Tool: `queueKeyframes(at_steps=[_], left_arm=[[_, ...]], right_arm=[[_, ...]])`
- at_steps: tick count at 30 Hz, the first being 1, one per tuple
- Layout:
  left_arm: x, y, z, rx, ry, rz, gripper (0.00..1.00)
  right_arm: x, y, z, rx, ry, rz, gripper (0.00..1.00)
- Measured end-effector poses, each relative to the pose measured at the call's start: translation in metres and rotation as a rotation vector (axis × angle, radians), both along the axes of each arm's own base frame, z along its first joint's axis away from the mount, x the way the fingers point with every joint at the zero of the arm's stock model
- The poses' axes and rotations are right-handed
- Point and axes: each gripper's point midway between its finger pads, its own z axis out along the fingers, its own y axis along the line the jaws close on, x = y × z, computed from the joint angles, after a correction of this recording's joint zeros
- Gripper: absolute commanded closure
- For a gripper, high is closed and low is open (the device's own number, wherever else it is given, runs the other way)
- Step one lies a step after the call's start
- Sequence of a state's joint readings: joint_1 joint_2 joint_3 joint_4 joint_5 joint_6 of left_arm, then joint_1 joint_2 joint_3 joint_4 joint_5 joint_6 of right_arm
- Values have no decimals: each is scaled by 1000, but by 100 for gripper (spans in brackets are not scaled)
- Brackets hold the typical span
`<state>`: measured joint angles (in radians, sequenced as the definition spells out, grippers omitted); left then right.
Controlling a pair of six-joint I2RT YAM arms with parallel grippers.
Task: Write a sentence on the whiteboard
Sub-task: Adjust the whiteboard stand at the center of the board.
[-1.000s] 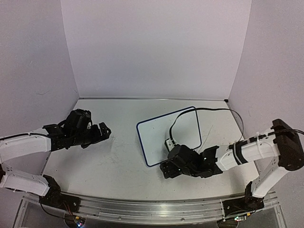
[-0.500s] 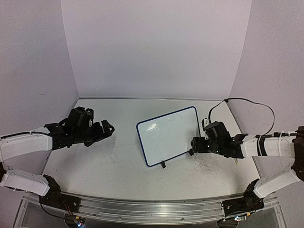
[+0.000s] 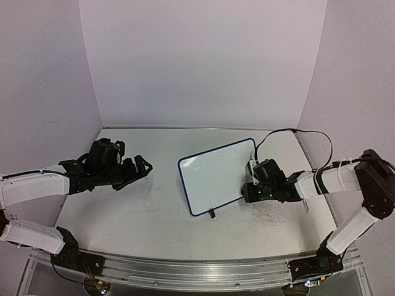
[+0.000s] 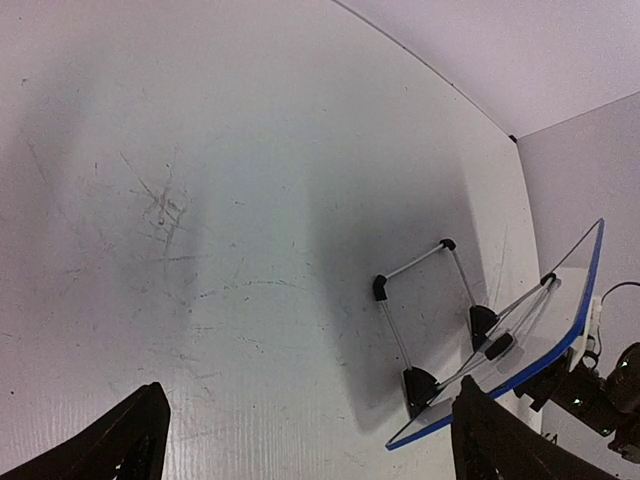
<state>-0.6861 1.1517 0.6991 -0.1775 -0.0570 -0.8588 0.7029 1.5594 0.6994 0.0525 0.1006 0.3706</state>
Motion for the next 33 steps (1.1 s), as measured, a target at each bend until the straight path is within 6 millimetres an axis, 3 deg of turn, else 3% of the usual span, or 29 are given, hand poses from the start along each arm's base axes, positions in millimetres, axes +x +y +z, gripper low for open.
queueKeyframes(at_steps=[10,21,33], left_arm=[[1,-10,3,-46,2,-23,1],[-1,-13,4,-69,11,-36,1],[-5,-12,6,-78,9,-43,1]], right_arm=[[-3,9,-7,34,46,16,58],[-5,3,-10,23,59,-20,61],[1,-4,-9,-3,33,-65,85]])
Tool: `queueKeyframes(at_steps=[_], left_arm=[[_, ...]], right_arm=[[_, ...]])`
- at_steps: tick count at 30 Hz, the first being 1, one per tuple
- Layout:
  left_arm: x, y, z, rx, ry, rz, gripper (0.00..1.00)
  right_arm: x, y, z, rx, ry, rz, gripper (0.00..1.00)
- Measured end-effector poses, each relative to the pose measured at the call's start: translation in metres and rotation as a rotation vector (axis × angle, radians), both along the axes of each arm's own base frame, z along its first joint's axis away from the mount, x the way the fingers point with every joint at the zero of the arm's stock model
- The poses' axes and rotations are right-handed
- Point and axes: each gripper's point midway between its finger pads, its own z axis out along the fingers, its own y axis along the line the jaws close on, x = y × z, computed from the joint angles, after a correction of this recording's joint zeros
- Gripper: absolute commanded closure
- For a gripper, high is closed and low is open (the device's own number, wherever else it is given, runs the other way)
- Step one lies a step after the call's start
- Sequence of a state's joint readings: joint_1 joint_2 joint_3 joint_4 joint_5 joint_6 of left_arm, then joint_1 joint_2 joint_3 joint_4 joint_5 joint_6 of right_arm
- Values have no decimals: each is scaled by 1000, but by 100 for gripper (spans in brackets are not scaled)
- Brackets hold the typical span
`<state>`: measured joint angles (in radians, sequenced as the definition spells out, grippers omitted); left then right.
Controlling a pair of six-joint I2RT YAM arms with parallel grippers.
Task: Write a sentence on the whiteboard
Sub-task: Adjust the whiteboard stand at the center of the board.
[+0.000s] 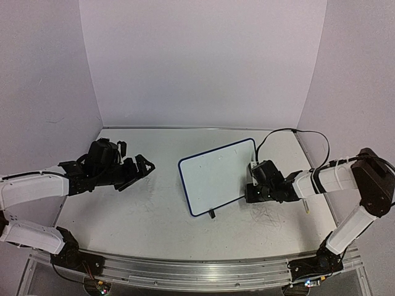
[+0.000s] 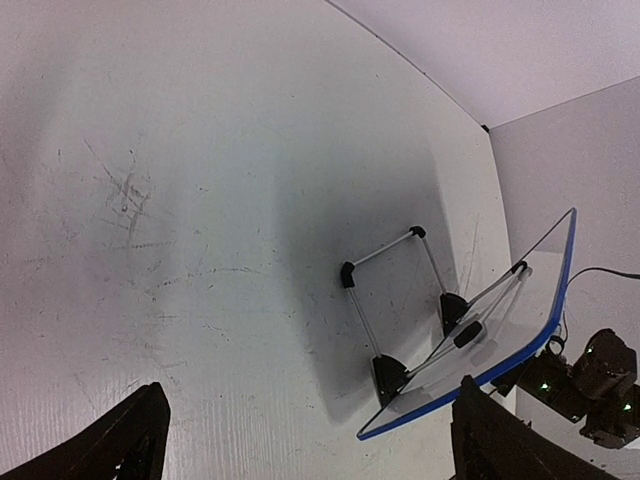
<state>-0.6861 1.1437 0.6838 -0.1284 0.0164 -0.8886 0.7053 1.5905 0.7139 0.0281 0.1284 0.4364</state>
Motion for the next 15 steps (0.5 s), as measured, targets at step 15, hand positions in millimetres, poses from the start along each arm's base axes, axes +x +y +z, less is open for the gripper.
queueKeyframes(at_steps=[15], left_arm=[[-3,2,4,-11,-12,0,1]], right_arm=[[-5,-11,2,69,-35,-187,100]])
